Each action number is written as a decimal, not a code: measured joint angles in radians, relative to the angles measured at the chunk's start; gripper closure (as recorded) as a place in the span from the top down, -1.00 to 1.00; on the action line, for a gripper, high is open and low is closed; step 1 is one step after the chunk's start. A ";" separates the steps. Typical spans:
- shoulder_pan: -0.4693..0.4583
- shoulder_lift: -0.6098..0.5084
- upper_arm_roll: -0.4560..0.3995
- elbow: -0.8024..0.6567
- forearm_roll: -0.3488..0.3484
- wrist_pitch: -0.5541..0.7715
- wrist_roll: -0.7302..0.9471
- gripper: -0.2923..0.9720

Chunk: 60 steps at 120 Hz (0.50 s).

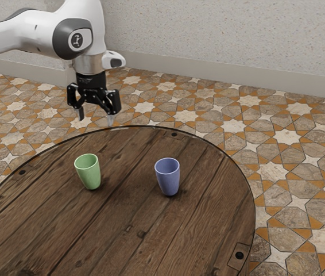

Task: Place the left cup onto the right cup

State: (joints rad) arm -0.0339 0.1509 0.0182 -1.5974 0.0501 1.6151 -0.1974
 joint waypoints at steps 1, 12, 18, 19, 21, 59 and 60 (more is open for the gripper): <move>0.000 0.000 0.000 0.000 0.000 0.000 0.001 0.54; -0.001 0.000 -0.001 0.000 0.000 -0.001 0.007 0.54; -0.004 0.000 0.000 -0.006 -0.001 -0.002 0.010 0.54; -0.004 0.000 0.000 -0.008 -0.001 -0.002 0.010 0.54; -0.004 0.000 -0.001 -0.014 -0.001 -0.002 0.011 0.54; 0.007 0.002 0.014 -0.159 0.002 0.068 0.027 0.54; 0.007 0.002 0.014 -0.163 0.003 0.071 0.027 0.54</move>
State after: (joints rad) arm -0.0267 0.1530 0.0325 -1.7608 0.0532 1.6862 -0.1703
